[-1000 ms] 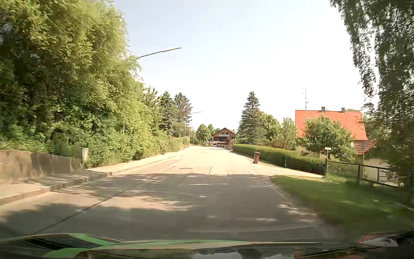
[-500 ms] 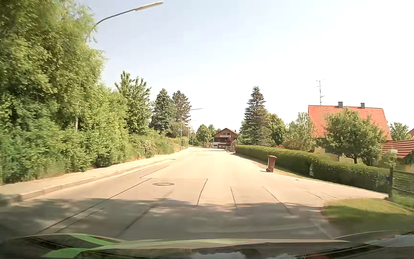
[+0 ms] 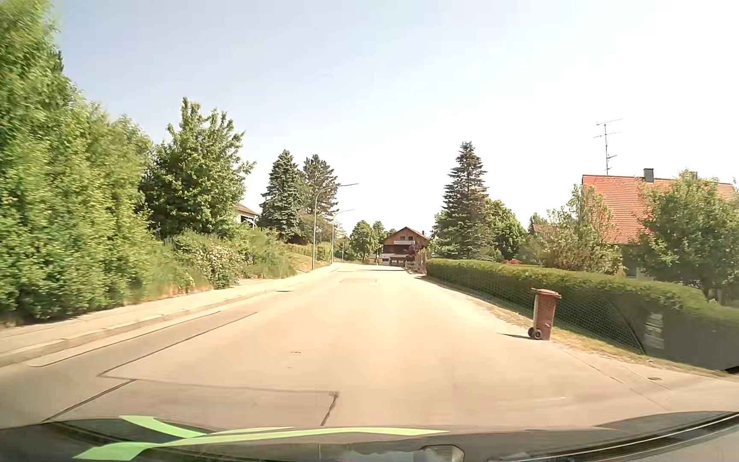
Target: Follow the waypoints while adhering to traffic rules and regulations
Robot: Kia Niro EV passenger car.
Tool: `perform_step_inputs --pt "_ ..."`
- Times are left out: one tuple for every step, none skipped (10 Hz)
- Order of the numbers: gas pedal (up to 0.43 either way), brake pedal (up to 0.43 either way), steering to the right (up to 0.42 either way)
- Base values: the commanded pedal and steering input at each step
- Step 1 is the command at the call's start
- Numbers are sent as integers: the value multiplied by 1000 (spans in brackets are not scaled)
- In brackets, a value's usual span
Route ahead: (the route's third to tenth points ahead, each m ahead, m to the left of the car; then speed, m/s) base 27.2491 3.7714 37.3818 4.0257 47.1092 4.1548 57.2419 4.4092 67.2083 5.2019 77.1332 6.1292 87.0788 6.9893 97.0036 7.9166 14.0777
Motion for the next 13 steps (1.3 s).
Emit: perform_step_inputs --pt "98 0 -4" --pt "67 0 -5" --pt "67 0 -5" --pt "59 0 -5" --pt "0 0 -5" --pt "0 0 -5" --pt "0 0 -4" --pt "0 0 -5" --pt "0 0 -5" --pt "0 0 -5" --pt "8 0 -5" --pt "8 0 -5" --pt "8 0 -5"
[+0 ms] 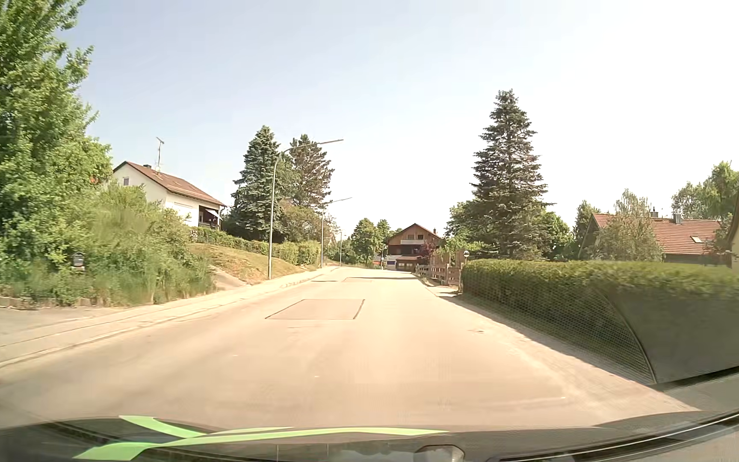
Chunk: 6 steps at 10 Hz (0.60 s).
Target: Follow the waypoints while adhering to traffic rules and regulations
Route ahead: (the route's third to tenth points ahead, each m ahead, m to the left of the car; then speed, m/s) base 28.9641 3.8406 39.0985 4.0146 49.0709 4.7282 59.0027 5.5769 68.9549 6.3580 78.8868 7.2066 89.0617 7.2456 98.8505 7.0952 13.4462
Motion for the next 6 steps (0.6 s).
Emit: perform_step_inputs --pt "8 0 -5" --pt "8 0 -5" --pt "28 0 -4" --pt "59 0 -5" --pt "67 0 -4" --pt "87 0 -4"
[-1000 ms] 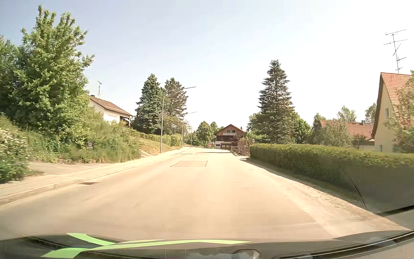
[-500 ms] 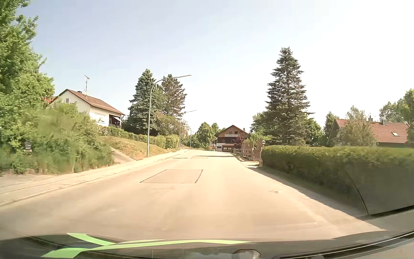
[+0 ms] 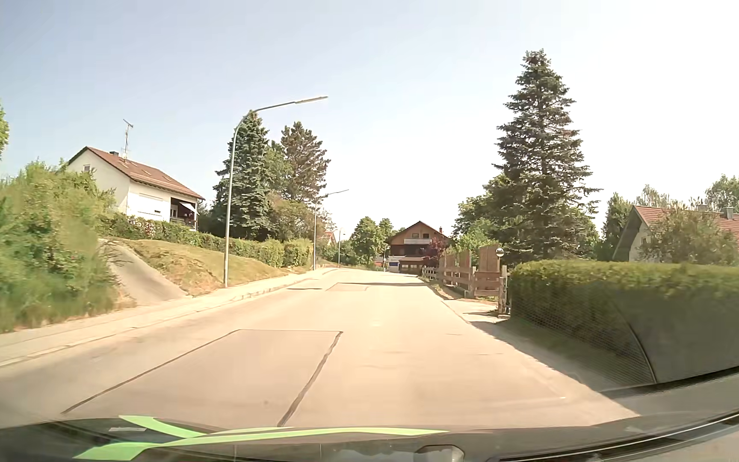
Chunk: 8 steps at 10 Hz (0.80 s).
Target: Follow the waypoints while adhering to traffic rules and regulations
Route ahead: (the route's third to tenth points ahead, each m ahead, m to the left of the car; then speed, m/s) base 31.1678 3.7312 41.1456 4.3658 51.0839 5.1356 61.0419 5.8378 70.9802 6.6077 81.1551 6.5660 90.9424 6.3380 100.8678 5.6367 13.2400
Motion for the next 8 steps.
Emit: perform_step_inputs --pt "87 0 -4" --pt "87 0 -4" --pt "110 0 -4" --pt "118 0 -4" --pt "118 0 -3" --pt "130 0 -2" --pt "130 0 -1" --pt "130 0 0"
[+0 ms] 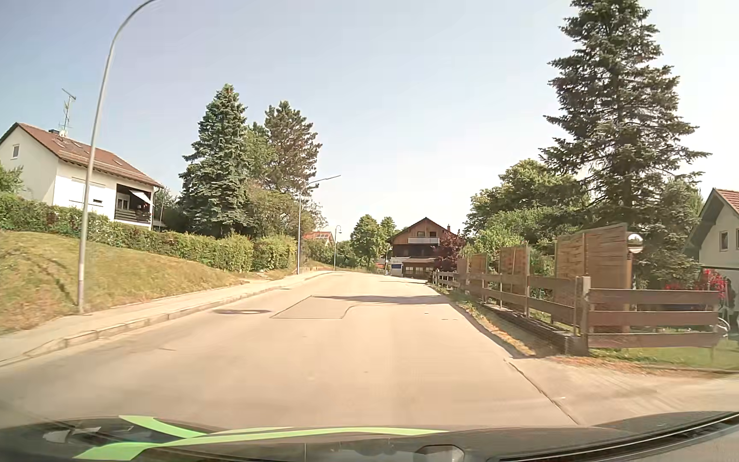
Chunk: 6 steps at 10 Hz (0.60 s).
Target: Follow the waypoints while adhering to traffic rules and regulations
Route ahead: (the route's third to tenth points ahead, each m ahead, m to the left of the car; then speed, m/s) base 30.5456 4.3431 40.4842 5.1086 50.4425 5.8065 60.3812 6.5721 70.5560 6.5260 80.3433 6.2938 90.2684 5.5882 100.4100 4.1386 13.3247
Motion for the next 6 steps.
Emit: perform_step_inputs --pt "130 0 0" --pt "130 0 -2" --pt "130 0 -4" --pt "130 0 -5" --pt "130 0 -6" --pt "130 0 -6"
